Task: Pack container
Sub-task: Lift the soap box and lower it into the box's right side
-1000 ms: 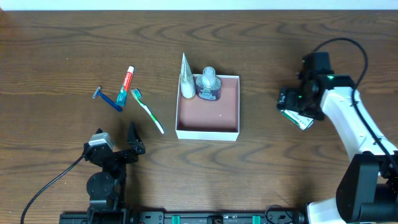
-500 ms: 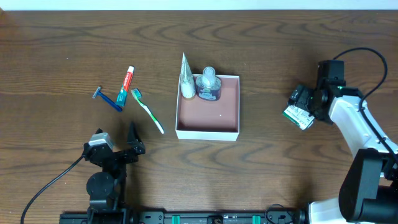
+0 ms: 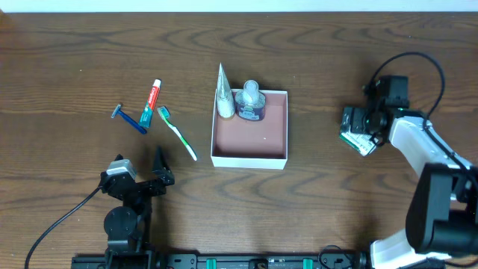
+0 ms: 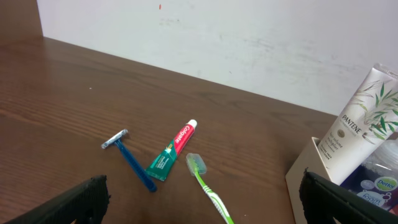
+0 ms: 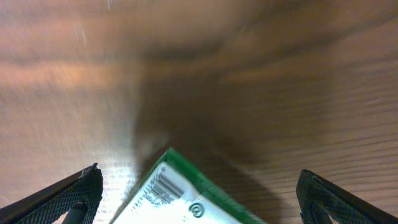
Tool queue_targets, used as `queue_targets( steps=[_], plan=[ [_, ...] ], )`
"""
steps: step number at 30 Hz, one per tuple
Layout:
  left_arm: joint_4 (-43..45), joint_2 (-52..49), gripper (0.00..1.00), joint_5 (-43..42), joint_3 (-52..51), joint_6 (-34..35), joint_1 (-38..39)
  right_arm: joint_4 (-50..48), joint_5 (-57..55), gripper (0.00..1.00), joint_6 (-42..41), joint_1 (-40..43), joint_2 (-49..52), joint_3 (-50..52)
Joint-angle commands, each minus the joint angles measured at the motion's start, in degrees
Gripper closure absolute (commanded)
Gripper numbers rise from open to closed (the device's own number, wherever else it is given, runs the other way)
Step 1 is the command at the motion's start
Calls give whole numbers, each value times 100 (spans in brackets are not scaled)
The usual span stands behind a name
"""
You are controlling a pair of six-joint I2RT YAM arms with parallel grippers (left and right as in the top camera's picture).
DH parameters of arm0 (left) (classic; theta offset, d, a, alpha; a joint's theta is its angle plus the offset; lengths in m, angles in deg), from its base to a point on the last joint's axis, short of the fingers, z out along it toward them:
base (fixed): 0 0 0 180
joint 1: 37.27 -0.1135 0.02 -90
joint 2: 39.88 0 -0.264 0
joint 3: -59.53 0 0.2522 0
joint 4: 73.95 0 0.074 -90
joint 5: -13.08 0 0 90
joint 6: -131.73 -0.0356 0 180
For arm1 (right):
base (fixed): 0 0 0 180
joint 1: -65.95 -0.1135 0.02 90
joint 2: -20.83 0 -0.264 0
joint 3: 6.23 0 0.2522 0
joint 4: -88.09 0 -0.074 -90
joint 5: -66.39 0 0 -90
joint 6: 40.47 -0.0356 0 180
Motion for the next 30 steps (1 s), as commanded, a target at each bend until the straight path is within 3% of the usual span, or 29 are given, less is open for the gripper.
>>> queue_targets(
  steps=[1,10,21,30],
  plan=[
    [-208,2,2,48,-125,-120,2,146,400,1,293,20,142,48],
    [-208,2,2,48,-125,-120,2,645,656,2,411,17,149,48],
    [-208,2,2,48,-125,-120,2,745,378,43,-339,20,149,87],
    [-208,2,2,48,-125,-120,2,463,570,48,-393,20,7,-170]
  ],
)
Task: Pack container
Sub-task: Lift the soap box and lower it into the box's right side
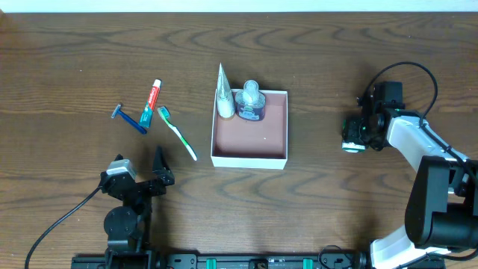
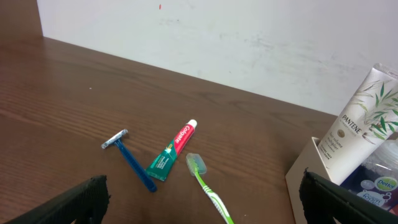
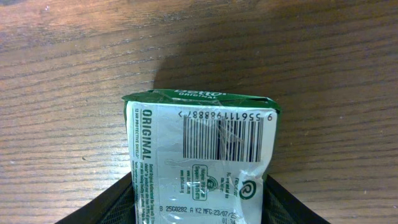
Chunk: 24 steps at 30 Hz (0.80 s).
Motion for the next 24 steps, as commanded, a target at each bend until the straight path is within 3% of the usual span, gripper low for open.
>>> queue_targets(
  steps=[1,16,24],
  plan=[
    [-210,2,2,48,-125,-120,2,31,216,48,-114,20,-223,-297],
    [-210,2,2,48,-125,-120,2,319,1467,51,-94,-275,-1580,-905],
    [-210,2,2,48,-125,-120,2,-282,2302,51,-612,-1204,-1810,-905]
  ],
)
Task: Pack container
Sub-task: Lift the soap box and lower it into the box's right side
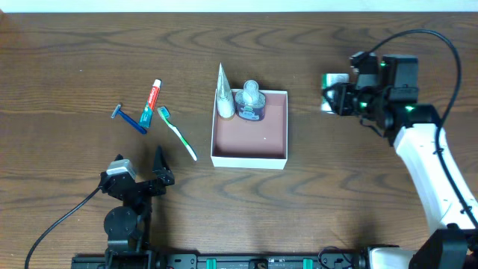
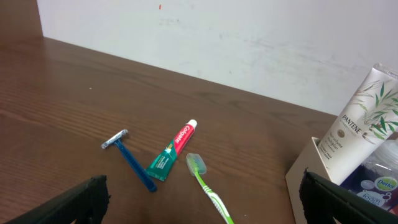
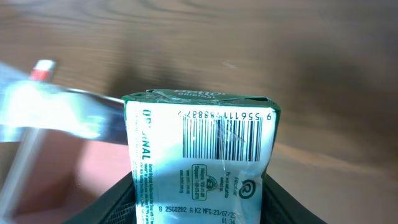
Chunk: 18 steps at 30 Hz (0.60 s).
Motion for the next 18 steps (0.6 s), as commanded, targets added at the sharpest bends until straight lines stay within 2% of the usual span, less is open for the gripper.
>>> queue_targets(
  steps=[1,4,9,13,18],
  plan=[
    [-208,2,2,48,-125,-120,2,-216,457,52,-446,-542,-155,-85],
    [-208,2,2,48,-125,-120,2,-426,162,51,-973,-973,-151,-85],
    [-208,2,2,48,-125,-120,2,-420,-1005,51,-2374,-1683,-111,-81],
    [-208,2,2,48,-125,-120,2,-413,-1722,50,-2806,-2057,105,-79],
    [-208,2,2,48,-125,-120,2,-595,-1768,50,-2924,-2131,533,-81]
  ],
)
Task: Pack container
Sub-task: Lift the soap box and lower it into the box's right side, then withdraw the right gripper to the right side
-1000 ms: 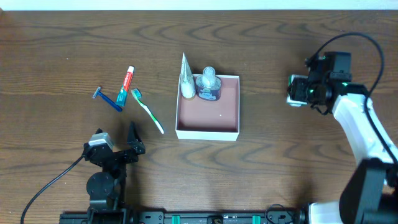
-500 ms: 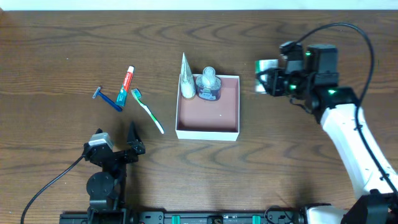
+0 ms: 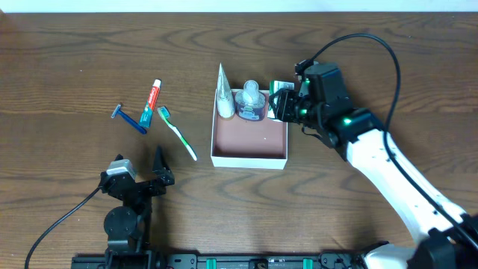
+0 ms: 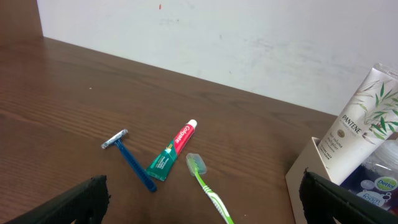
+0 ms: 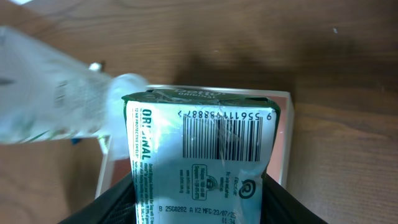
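The container is a white box with a pink floor [image 3: 249, 161], [image 5: 276, 134]. A white Pantene tube [image 3: 223, 96], [image 4: 360, 124] and a small blue bottle [image 3: 250, 101] stand at its far side. My right gripper [image 3: 287, 104], [image 5: 199, 202] is shut on a green and white soap packet [image 3: 279, 100], [image 5: 199, 155], held above the box's far right corner. A toothpaste tube [image 3: 151, 101], [image 4: 173, 151], a blue razor [image 3: 128, 118], [image 4: 130, 158] and a green toothbrush [image 3: 177, 133], [image 4: 208, 190] lie left of the box. My left gripper [image 3: 142, 173], [image 4: 202, 202] rests open near the front edge.
The dark wooden table [image 3: 358, 217] carries nothing else. A black cable [image 3: 351, 41] loops from the right arm over the far right of the table. A white wall [image 4: 249, 37] stands behind the table in the left wrist view.
My right gripper has moved left with the soap packet, from a spot to the right of the box to above the box's far right corner. The left arm is unchanged.
My right gripper stood open over the soap packet on the table at the far right. Then it was shut on the packet there. Then it held the packet raised to the right of the box, and now above the box. The left arm stayed still.
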Tool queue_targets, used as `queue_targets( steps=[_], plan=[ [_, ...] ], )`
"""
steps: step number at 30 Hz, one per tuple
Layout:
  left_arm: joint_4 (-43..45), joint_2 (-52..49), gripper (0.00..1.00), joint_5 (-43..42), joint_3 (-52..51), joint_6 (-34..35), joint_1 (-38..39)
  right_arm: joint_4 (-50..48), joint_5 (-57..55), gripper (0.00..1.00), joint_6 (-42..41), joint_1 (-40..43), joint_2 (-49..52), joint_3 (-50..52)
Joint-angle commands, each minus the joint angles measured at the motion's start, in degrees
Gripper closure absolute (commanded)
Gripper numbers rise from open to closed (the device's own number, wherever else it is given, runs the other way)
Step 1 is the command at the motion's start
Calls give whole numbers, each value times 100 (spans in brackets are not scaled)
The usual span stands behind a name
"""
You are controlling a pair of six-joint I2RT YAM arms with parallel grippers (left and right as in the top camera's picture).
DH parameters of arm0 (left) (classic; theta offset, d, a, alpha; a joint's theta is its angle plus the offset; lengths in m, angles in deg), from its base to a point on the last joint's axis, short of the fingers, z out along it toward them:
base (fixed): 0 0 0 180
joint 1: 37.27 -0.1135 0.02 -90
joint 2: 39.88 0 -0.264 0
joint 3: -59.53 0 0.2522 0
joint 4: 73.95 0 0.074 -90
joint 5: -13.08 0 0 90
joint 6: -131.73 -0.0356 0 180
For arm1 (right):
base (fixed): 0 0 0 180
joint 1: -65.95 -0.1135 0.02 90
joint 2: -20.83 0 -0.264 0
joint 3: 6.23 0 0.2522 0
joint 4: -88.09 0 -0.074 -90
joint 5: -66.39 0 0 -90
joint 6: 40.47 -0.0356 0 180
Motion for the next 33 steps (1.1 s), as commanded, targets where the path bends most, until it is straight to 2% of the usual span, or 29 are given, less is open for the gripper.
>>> queue_targets(
  steps=[1,15,19,30,33],
  plan=[
    [-210,2,2,48,-125,-120,2,-46,-341,50,-437,-39,326,-76],
    [-210,2,2,48,-125,-120,2,-396,4,49,-101,-39,905,-76],
    [-210,2,2,48,-125,-120,2,-391,2,33,-57,-39,909,-79],
    [-210,2,2,48,-125,-120,2,-457,37,31,31,-39,903,-81],
    [-210,2,2,48,-125,-120,2,-433,74,28,160,-37,761,-118]
  ],
)
